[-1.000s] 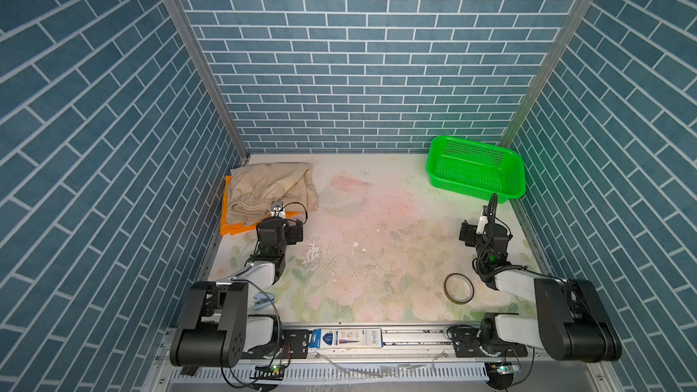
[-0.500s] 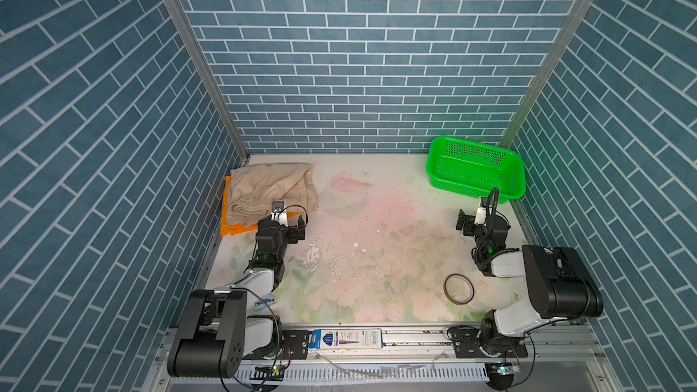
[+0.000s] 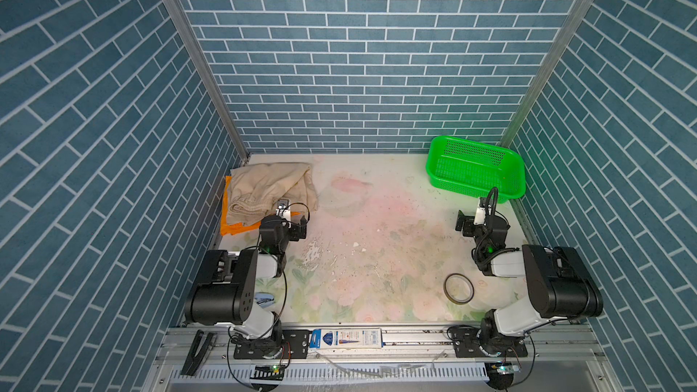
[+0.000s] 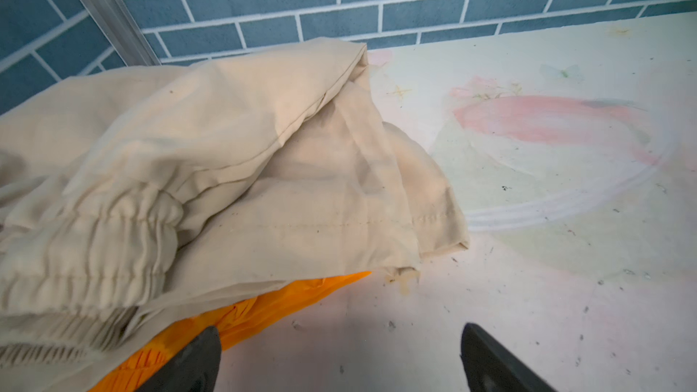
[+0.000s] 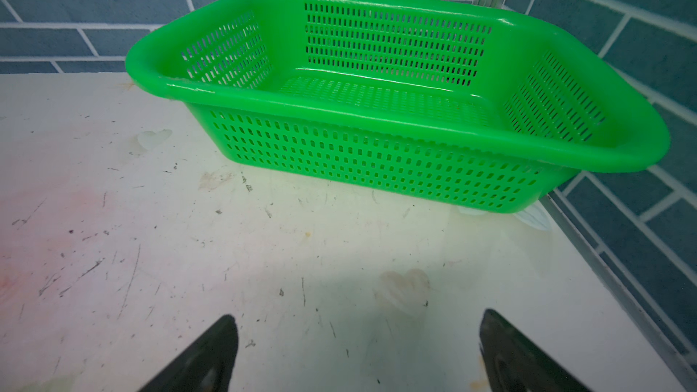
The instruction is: Fold and stack the shorts
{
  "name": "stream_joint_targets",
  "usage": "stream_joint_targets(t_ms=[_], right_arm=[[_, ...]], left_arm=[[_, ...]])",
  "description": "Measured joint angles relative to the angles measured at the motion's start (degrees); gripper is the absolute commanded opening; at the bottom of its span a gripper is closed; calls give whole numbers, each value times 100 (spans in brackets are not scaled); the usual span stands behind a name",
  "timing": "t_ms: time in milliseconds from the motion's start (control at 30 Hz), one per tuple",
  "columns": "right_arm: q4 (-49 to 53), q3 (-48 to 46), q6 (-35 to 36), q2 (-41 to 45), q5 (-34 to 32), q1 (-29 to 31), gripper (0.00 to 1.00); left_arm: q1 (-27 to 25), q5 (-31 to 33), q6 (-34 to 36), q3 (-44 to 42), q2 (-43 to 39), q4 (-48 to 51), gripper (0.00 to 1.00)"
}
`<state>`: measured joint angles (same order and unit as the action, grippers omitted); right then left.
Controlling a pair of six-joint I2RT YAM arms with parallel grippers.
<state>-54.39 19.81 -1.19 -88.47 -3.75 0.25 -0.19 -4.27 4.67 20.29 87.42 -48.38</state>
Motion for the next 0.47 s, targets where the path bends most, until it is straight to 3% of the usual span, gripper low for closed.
stream_joint_targets(t_ms=[467], right_arm=[[11, 0, 0, 0, 13, 0, 99]], left_arm=[[0, 243, -33, 164, 0, 7, 100]])
